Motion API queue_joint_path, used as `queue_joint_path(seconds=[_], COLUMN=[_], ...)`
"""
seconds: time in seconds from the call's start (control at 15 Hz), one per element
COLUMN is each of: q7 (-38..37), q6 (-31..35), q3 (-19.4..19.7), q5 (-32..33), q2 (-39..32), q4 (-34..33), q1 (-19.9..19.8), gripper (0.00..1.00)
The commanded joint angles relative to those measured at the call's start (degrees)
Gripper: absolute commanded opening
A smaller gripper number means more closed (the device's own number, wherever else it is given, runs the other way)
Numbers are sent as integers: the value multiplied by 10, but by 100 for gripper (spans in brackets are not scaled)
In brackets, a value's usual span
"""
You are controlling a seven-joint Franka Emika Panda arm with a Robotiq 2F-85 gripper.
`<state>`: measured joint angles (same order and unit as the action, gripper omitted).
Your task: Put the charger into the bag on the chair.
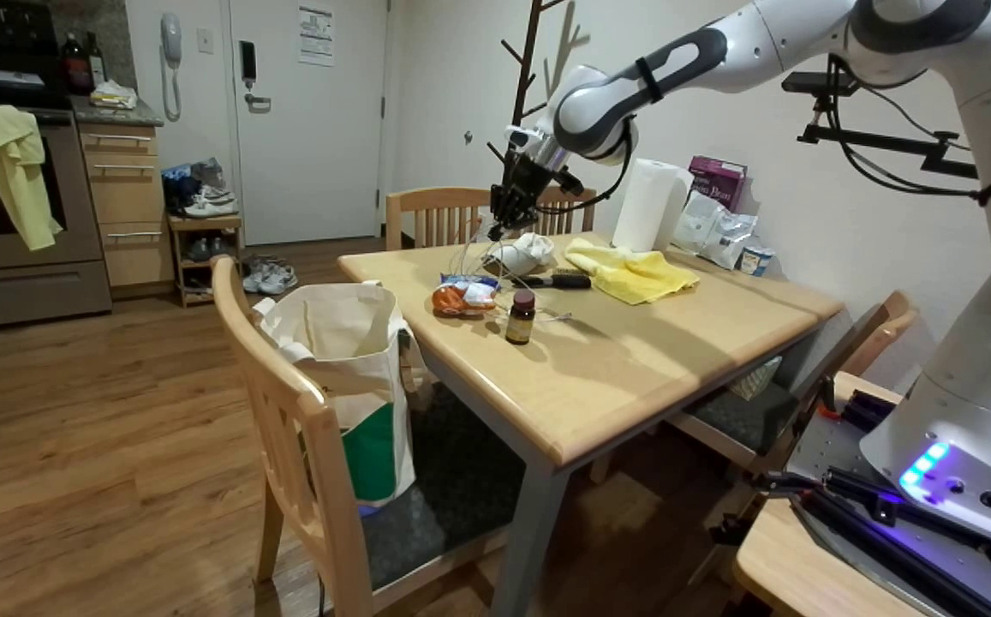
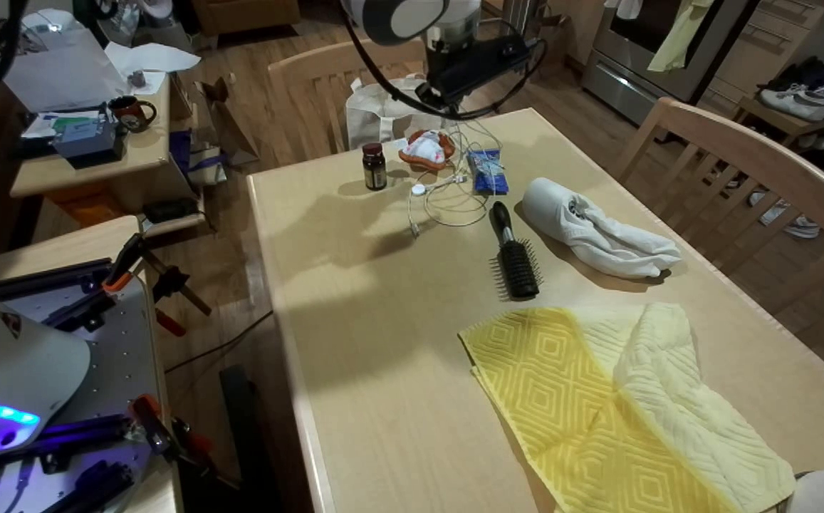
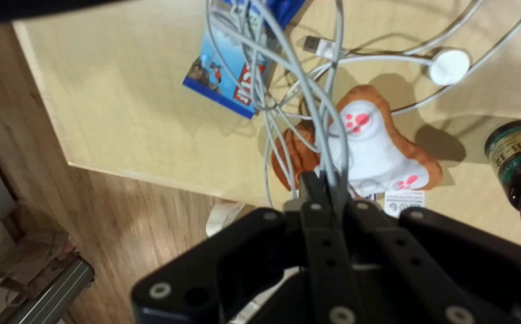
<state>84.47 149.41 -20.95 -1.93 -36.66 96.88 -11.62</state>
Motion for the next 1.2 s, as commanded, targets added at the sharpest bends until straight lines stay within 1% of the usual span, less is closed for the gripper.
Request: queue_joint_path(seconds=[0.0,0.27,0.6,0.87,1.13], q7=[85,201,320,372,390], q6=[3,-1,-15,-36,-54], q3=[-33,-79,-104,-97,-76], q5=[-52,-112,-164,-173,-168], q2=[18,27,48,65,77], q4=[-13,-44,-95,-141,-183], q1=[-18,-30,-20,7,39], gripper=[6,7,6,6,6])
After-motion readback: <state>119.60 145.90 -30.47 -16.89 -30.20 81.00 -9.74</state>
